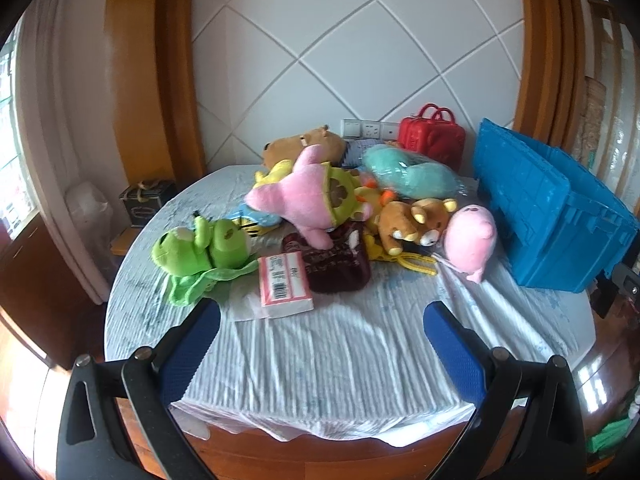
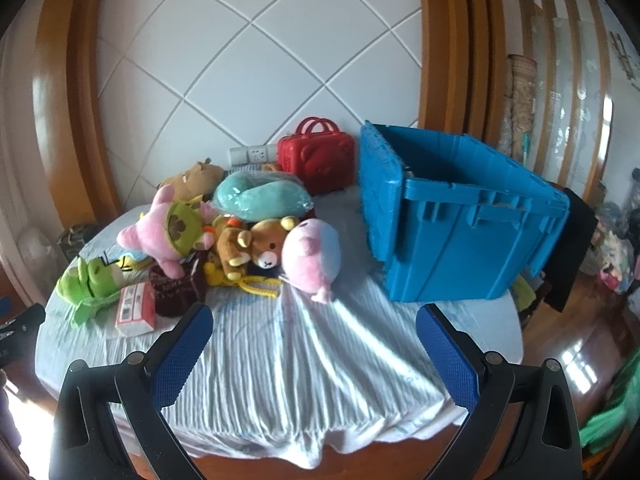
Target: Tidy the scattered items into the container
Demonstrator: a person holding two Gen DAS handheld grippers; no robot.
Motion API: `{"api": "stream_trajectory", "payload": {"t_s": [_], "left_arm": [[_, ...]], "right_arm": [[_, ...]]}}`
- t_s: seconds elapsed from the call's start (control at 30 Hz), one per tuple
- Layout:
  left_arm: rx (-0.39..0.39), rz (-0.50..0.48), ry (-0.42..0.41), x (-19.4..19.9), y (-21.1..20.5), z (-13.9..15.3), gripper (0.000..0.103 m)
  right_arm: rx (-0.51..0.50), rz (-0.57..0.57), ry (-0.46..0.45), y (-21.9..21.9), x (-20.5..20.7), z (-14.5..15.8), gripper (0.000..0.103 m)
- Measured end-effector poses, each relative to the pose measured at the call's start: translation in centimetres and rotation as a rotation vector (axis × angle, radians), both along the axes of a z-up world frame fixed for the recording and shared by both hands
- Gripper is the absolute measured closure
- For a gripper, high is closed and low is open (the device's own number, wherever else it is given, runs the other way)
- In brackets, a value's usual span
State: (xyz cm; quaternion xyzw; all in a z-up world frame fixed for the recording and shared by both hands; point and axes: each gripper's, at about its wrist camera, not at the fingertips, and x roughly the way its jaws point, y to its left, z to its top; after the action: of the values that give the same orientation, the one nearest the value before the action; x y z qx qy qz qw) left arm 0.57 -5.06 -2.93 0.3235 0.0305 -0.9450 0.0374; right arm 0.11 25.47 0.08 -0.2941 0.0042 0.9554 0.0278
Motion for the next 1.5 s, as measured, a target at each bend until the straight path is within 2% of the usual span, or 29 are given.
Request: {"api": "stream_trajectory", "payload": {"t_s": [0.27, 0.77, 1.07, 1.4, 1.5], "left_arm": [[-0.023, 0.115, -0.017, 0.5, -6.5, -1.0, 0.0], [-0.034, 0.25, -0.104, 0.5, -19.1, -5.1, 0.0], [-0.003, 0.256, -0.157, -2.0, -20.3, -6.9, 0.0], [-0.002, 0.323, -0.191, -7.9, -20.4, -8.1, 0.0], [0.0, 0.317, -0.201, -9.4, -20.2, -8.5, 0.0]], "right_arm": [[0.011, 0.096, -0.024, -4.9, -1.5, -1.5, 0.0], [-0.032, 0.275, -0.139, -19.1, -6.2, -5.9, 0.0], [-0.014, 0.344, -0.224, -23.7, -9.8, -8.5, 0.0], [-0.003, 0.431, -0.285, -26.5, -17.6, -11.4, 0.0], [-0.004, 0.446, -0.314, -26.9, -19.8, -12.5, 0.0]]}}
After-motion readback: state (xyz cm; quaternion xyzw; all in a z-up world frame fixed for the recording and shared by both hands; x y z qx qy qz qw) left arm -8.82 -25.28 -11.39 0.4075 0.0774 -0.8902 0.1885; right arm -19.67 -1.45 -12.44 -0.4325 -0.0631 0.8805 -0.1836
